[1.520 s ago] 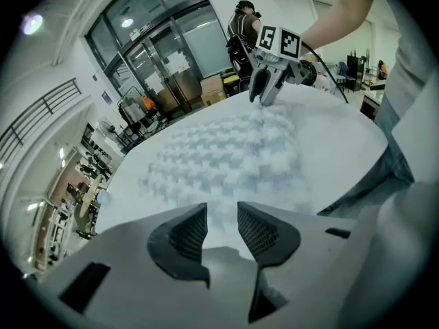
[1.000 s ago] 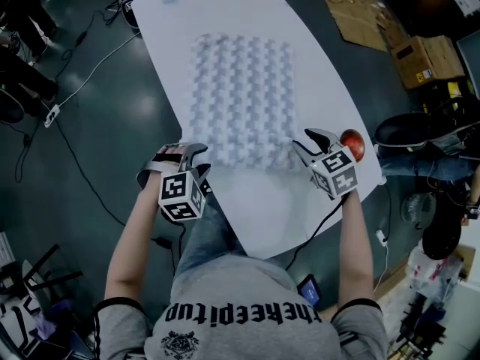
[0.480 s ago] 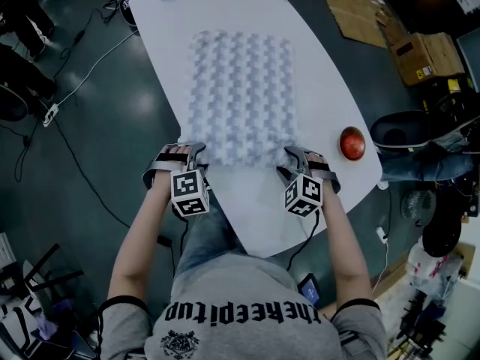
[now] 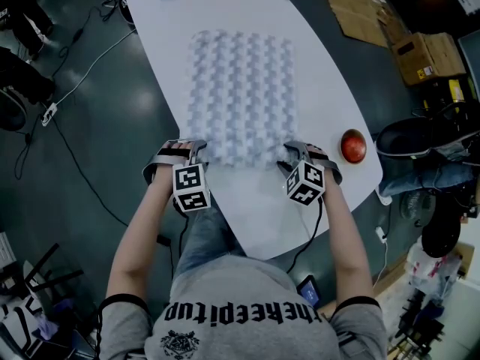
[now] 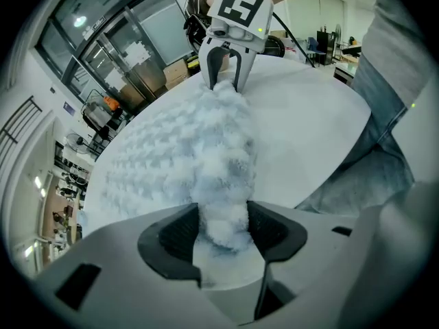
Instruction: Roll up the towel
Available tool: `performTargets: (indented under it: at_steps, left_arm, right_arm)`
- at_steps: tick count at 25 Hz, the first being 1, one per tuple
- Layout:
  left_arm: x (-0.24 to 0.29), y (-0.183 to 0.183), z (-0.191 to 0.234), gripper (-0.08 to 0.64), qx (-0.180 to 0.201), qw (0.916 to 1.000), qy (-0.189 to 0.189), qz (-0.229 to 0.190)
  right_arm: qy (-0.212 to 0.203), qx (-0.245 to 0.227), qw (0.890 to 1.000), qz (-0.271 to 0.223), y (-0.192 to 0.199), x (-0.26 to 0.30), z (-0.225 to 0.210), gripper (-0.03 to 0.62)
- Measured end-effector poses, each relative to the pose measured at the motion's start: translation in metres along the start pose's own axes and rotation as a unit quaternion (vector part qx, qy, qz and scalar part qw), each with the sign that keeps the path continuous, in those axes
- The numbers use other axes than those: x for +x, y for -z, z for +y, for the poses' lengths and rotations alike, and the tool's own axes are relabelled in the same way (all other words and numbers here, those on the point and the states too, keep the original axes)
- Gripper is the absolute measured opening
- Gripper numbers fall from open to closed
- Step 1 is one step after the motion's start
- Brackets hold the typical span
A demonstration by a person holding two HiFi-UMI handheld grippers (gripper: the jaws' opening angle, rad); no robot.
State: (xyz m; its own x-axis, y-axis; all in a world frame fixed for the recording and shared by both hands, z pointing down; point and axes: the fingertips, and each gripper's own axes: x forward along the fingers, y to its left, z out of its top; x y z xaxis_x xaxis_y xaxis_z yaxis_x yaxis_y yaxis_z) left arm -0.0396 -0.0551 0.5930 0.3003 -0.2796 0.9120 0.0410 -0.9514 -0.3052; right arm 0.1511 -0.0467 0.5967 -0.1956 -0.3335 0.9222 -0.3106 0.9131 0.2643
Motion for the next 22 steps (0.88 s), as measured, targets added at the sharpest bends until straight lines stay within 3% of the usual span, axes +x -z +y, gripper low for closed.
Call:
performTargets:
  at_steps: [3,6,11,18,22]
  left_arm:
    - [0.002,0.000,-0.006,0.186,-0.013,0.9998,0.016,-0.002]
    - [0.001,0.002,-0.012,0.114,-0.019,0.9997,0.015,0.000]
    - [-0.005,0.002,-0.023,0.075,0.005,0.9997,0.020,0.015]
    - [-0.024,0.000,-0.063,0.072,0.005,0.9975,0.071,0.003]
    - [-0.036,0.001,-0.092,0.072,0.007,0.9938,0.111,0.000]
  right_arm:
    - [-0.028,0.019,0.999,0.008,0.003,0.002,0.007,0.099]
    - [-0.024,0.020,1.000,0.005,0.002,0.000,0.011,0.056]
    - [-0.039,0.033,0.999,0.005,0.005,-0.011,0.025,0.049]
    - [-0.078,0.053,0.996,0.005,0.010,-0.032,0.068,0.049]
    - [-0.124,0.083,0.989,0.002,0.012,-0.046,0.100,0.049]
